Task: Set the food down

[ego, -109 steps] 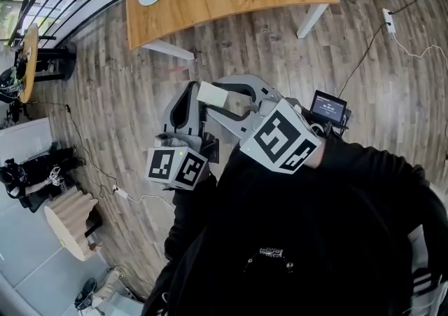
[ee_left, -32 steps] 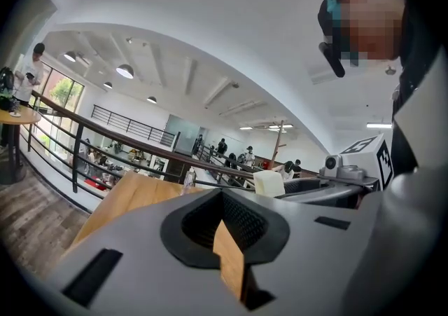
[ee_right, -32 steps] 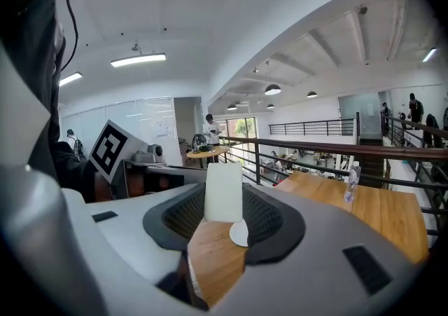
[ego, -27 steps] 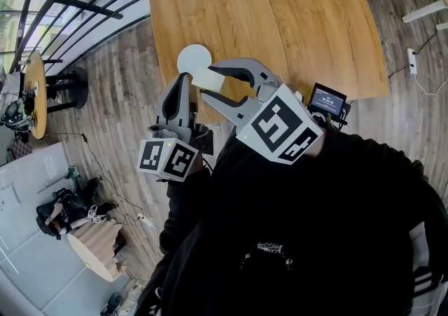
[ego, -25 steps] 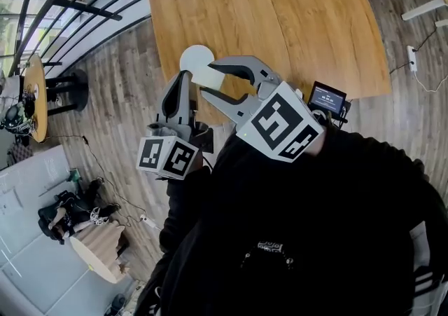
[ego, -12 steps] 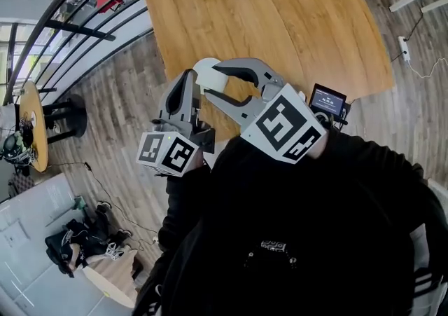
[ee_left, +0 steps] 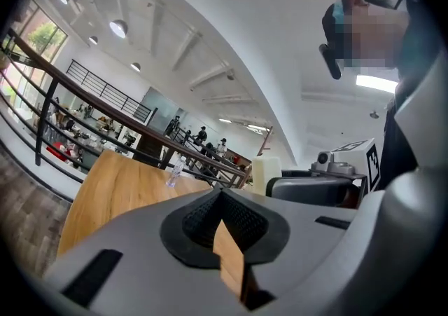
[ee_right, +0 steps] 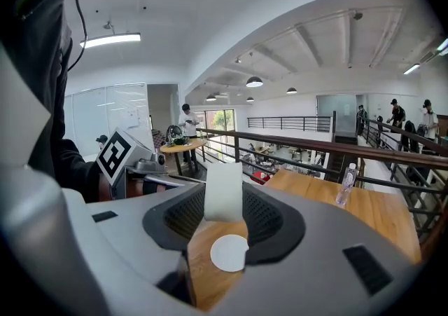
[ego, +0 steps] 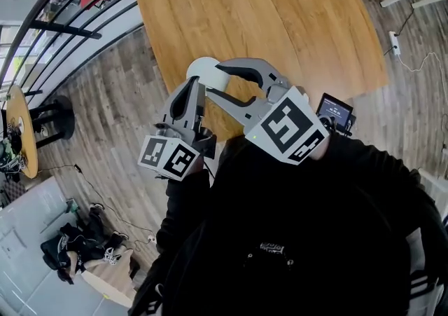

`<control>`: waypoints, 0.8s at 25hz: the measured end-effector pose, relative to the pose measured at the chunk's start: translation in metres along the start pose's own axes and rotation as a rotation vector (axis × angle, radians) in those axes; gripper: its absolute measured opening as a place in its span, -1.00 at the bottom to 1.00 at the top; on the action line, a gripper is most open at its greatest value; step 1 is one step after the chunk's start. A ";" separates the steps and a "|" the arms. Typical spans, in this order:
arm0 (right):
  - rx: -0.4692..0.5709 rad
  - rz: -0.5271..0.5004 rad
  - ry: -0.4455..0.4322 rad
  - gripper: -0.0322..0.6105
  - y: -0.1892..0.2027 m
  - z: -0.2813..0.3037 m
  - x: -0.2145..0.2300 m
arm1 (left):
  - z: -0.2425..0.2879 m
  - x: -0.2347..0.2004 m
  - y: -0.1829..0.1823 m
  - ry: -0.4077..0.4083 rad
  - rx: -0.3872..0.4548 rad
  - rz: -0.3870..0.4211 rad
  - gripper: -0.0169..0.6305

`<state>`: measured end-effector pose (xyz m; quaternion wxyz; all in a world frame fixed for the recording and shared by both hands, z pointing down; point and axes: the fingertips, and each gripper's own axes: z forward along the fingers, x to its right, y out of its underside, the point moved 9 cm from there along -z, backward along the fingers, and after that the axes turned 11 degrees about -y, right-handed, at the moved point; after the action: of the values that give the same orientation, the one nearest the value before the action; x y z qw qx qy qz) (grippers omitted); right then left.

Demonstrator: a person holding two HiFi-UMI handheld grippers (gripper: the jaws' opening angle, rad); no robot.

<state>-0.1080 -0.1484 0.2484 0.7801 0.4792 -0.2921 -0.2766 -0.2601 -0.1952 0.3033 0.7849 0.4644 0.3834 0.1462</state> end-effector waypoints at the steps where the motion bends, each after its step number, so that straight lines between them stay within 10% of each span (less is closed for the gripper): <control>1: -0.008 -0.004 -0.003 -0.36 0.001 0.000 0.002 | 0.002 0.000 0.002 -0.011 0.003 -0.015 -0.96; 20: -0.061 -0.034 -0.249 -0.36 0.018 0.070 0.012 | -0.044 -0.035 0.019 -0.372 0.047 -0.075 -0.96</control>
<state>-0.1474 -0.1913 0.2925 0.7471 0.4220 -0.3701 -0.3561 -0.3134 -0.1792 0.3235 0.8360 0.4871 0.2520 0.0194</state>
